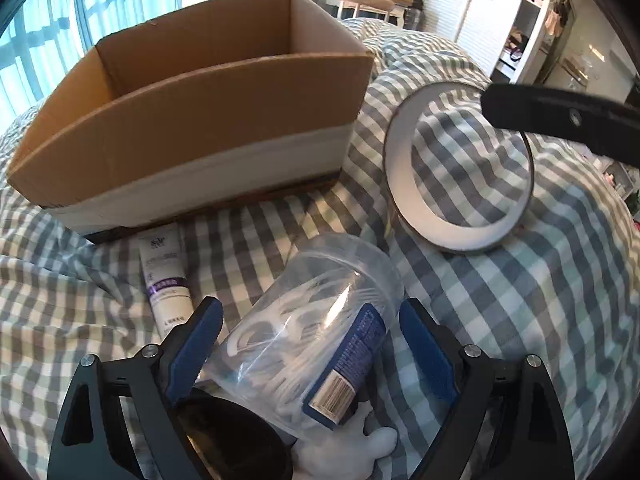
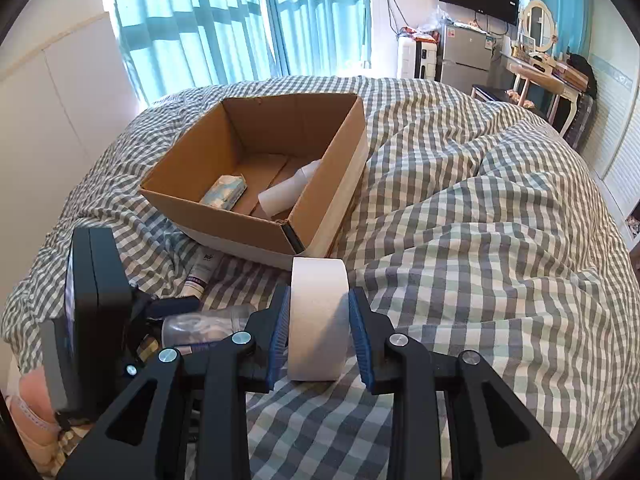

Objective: Organize objects
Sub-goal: 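Grasp the clear jar of floss picks with left gripper while right holds tape, then lower jar into box and open left gripper while right releases tape roll inside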

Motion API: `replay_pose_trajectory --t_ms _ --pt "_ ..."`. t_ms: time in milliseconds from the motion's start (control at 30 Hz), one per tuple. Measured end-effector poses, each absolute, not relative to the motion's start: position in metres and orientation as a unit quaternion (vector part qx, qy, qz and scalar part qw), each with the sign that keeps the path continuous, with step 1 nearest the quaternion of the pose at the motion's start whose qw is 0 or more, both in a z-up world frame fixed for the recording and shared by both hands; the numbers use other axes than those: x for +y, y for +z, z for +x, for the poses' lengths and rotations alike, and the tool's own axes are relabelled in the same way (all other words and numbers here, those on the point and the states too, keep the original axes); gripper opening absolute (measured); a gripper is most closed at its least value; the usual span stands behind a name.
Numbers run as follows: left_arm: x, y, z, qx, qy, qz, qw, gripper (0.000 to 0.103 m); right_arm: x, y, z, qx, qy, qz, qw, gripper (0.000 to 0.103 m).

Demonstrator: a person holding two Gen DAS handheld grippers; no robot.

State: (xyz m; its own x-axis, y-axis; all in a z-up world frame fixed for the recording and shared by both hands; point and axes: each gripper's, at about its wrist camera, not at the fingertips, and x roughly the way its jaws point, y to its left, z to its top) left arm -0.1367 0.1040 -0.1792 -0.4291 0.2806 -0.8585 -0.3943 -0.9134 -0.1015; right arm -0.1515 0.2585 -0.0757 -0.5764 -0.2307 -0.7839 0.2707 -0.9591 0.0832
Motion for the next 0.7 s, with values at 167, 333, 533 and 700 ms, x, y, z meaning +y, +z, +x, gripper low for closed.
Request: replay_pose_trajectory --t_ms 167,333,533,700 --pt "0.094 -0.174 -0.126 0.047 0.848 -0.490 0.199 0.082 0.251 -0.074 -0.148 0.036 -0.889 0.438 0.131 0.029" --pt "0.072 -0.157 -0.113 0.008 0.856 -0.482 0.186 0.070 0.245 -0.069 -0.142 0.052 -0.890 0.436 0.122 0.029" --pt "0.053 -0.131 -0.098 -0.007 0.871 -0.459 0.174 0.068 0.236 -0.055 -0.132 0.060 -0.896 0.423 0.121 0.029" --pt "0.040 -0.103 -0.103 -0.019 0.887 -0.435 0.153 0.068 0.226 -0.036 -0.125 0.078 -0.904 0.403 0.122 0.029"
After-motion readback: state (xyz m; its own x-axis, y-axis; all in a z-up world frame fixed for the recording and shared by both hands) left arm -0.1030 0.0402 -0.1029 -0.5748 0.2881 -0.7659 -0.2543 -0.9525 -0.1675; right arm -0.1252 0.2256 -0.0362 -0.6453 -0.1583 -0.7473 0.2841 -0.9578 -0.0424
